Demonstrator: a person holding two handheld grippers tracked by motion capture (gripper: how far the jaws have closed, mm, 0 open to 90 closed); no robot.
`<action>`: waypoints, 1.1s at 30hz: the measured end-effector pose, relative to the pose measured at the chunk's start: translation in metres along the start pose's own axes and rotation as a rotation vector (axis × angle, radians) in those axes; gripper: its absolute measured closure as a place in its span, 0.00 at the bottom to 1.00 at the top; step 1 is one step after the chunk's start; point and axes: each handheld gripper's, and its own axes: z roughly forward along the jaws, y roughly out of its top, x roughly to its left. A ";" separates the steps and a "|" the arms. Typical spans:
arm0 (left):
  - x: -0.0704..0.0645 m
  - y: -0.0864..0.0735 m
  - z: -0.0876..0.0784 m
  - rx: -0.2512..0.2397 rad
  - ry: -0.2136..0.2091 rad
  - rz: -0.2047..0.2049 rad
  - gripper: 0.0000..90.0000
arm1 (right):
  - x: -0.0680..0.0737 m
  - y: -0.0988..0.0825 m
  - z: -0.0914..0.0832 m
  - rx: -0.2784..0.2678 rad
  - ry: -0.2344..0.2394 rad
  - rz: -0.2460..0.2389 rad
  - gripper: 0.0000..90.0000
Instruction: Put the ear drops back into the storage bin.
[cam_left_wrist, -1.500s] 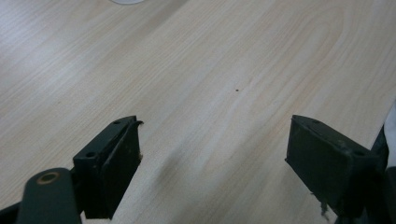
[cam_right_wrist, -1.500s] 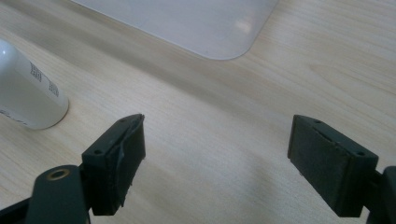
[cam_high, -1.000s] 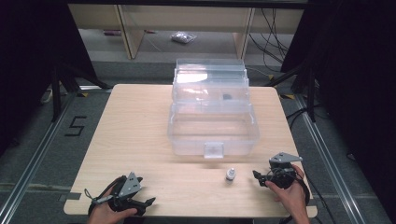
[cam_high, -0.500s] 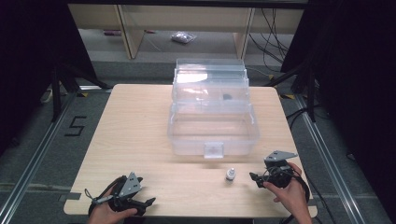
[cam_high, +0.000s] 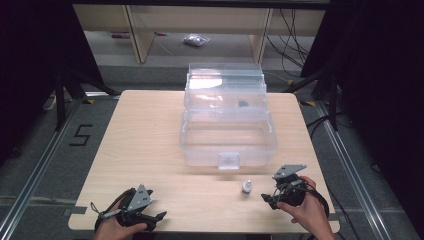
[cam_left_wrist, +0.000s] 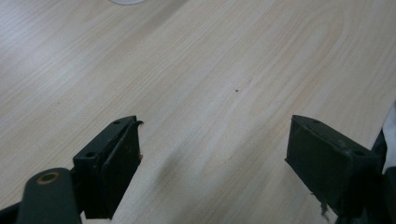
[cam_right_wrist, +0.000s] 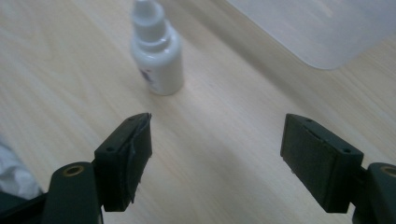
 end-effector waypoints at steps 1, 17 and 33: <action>-0.001 0.000 -0.001 0.000 -0.002 -0.002 0.19 | 0.004 0.002 -0.001 0.007 0.012 -0.002 0.29; 0.001 0.000 -0.001 -0.007 -0.004 -0.003 0.19 | 0.026 0.049 0.021 0.172 0.037 -0.157 0.37; 0.001 0.000 0.000 0.002 0.000 0.002 0.19 | 0.033 0.070 0.037 0.239 0.062 -0.214 0.45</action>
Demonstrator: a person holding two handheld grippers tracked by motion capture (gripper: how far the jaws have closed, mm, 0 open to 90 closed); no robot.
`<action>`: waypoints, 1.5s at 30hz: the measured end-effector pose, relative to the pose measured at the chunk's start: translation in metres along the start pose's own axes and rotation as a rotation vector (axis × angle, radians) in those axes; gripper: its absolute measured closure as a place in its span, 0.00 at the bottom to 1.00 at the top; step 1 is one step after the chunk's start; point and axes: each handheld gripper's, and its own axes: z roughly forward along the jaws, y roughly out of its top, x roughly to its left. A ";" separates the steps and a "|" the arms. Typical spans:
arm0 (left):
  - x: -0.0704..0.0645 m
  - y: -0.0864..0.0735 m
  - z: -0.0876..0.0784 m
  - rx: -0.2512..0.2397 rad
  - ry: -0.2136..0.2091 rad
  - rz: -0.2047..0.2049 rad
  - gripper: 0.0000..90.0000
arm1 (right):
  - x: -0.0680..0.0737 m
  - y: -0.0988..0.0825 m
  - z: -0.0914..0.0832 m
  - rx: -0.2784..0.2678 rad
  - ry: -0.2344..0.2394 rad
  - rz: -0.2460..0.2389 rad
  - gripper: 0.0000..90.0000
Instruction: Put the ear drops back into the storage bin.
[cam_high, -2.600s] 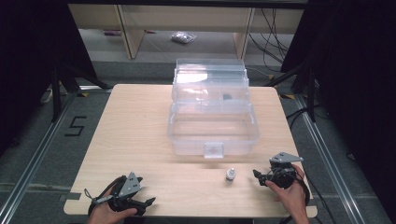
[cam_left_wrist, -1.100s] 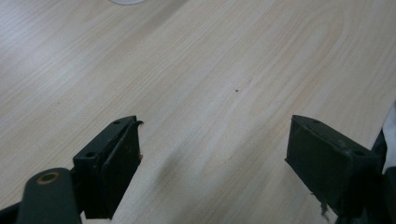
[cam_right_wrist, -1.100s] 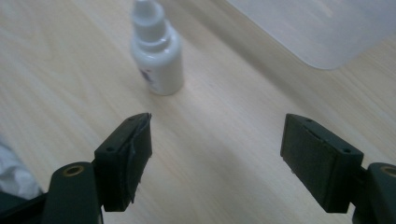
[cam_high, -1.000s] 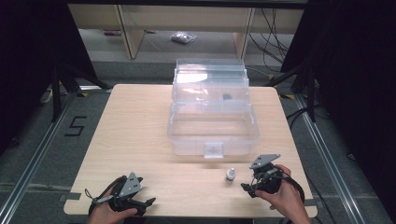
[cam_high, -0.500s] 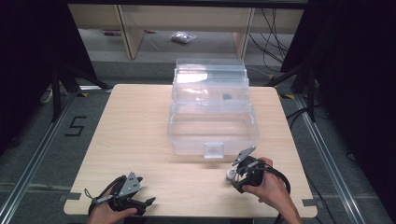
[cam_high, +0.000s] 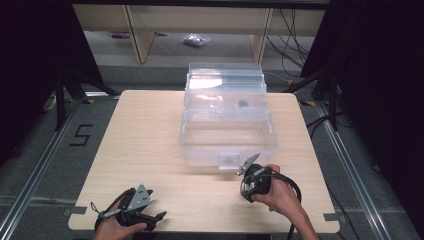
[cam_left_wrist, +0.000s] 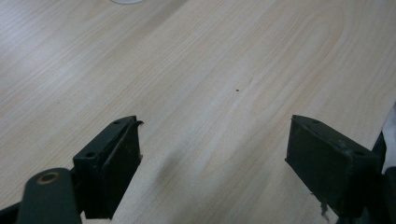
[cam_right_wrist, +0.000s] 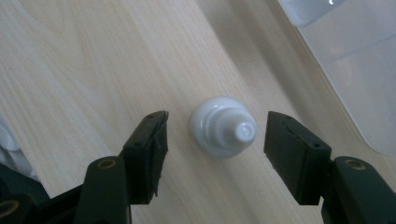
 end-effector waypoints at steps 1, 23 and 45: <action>0.000 0.000 0.000 0.000 0.000 0.000 0.19 | 0.000 0.001 0.001 0.004 0.002 0.000 0.46; 0.000 0.000 0.000 0.000 -0.002 -0.001 0.19 | -0.001 0.006 0.010 0.026 0.006 -0.026 0.66; 0.000 0.000 0.000 0.000 -0.004 -0.006 0.19 | -0.009 0.016 -0.015 -0.017 0.006 -0.062 0.67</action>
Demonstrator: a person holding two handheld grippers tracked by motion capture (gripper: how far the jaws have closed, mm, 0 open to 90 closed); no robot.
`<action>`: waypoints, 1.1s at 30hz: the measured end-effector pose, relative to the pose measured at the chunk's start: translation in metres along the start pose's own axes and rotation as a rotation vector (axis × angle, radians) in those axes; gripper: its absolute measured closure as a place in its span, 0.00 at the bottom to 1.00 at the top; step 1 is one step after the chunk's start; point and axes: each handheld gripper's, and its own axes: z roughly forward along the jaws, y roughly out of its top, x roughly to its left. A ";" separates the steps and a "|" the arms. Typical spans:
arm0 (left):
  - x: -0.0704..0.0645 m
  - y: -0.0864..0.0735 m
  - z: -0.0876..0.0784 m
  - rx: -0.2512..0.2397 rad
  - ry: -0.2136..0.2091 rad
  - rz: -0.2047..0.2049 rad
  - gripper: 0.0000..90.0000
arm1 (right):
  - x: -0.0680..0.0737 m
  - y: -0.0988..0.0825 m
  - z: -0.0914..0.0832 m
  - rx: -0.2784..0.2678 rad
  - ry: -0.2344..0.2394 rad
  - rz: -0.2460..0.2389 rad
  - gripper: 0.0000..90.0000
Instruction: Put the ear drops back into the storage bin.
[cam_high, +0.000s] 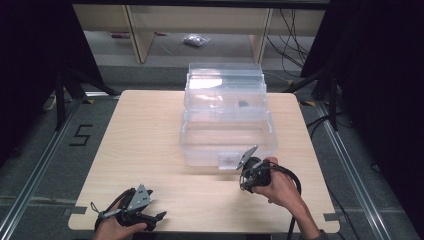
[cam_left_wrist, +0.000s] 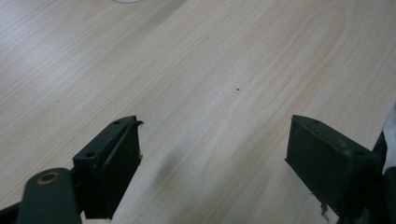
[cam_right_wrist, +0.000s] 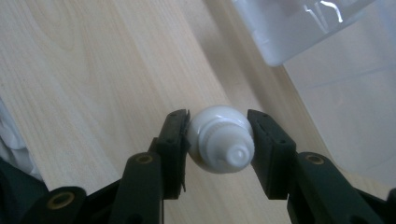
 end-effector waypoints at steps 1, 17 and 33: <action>-0.001 0.000 0.000 -0.003 0.001 -0.001 0.19 | -0.001 0.001 -0.001 0.001 -0.006 0.002 0.67; -0.001 -0.001 0.001 -0.010 -0.004 -0.024 0.19 | -0.017 0.014 -0.037 -0.021 -0.043 -0.012 0.67; -0.001 -0.001 0.000 -0.006 0.001 -0.017 0.19 | -0.042 0.030 -0.071 -0.030 -0.032 0.008 0.67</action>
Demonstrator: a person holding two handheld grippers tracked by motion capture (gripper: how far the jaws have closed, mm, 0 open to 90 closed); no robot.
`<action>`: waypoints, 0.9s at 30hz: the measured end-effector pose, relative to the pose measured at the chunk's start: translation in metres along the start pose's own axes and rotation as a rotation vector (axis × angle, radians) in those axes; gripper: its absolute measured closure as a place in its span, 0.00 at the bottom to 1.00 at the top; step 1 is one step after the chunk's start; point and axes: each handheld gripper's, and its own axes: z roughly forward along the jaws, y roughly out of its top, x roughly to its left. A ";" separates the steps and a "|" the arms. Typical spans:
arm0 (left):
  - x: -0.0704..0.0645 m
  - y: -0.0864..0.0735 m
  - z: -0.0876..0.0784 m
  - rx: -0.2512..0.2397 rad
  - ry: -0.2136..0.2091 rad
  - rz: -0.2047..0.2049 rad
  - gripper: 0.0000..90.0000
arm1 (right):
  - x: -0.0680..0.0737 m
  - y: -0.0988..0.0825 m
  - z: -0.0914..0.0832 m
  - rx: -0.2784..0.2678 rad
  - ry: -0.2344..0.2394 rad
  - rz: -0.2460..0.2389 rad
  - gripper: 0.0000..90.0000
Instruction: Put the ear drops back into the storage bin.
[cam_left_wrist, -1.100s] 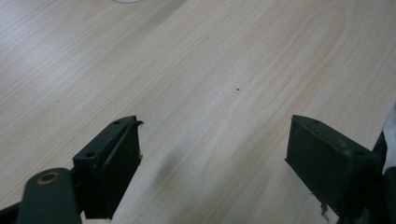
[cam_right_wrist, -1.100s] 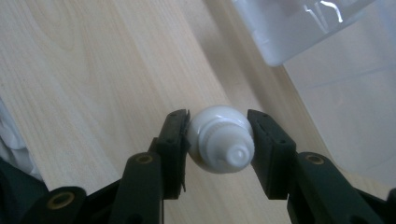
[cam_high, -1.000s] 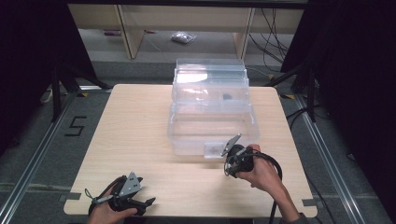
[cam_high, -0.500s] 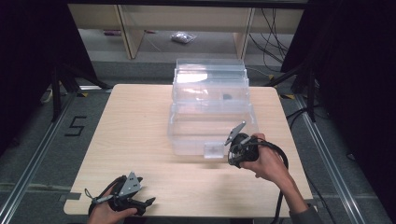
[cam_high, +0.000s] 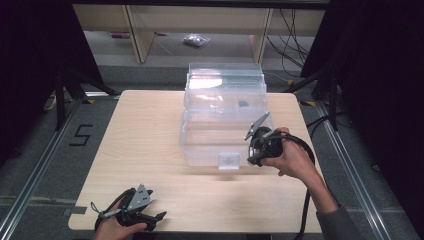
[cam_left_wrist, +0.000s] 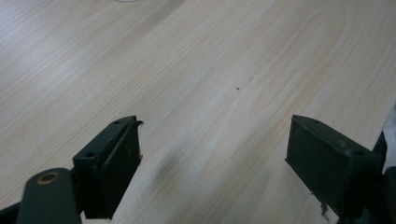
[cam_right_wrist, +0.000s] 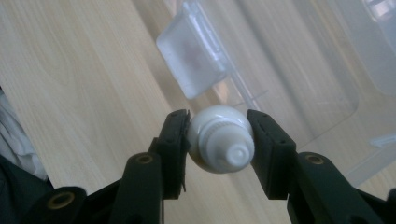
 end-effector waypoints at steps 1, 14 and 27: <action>0.001 0.000 0.000 0.000 -0.001 0.015 0.19 | -0.002 0.001 -0.001 -0.003 0.002 -0.002 0.67; 0.001 0.001 0.000 0.011 0.001 0.020 0.19 | -0.036 0.011 -0.007 0.026 -0.024 0.068 0.67; 0.000 0.001 0.000 0.003 -0.002 0.016 0.19 | -0.067 0.018 0.012 0.072 -0.020 0.138 0.67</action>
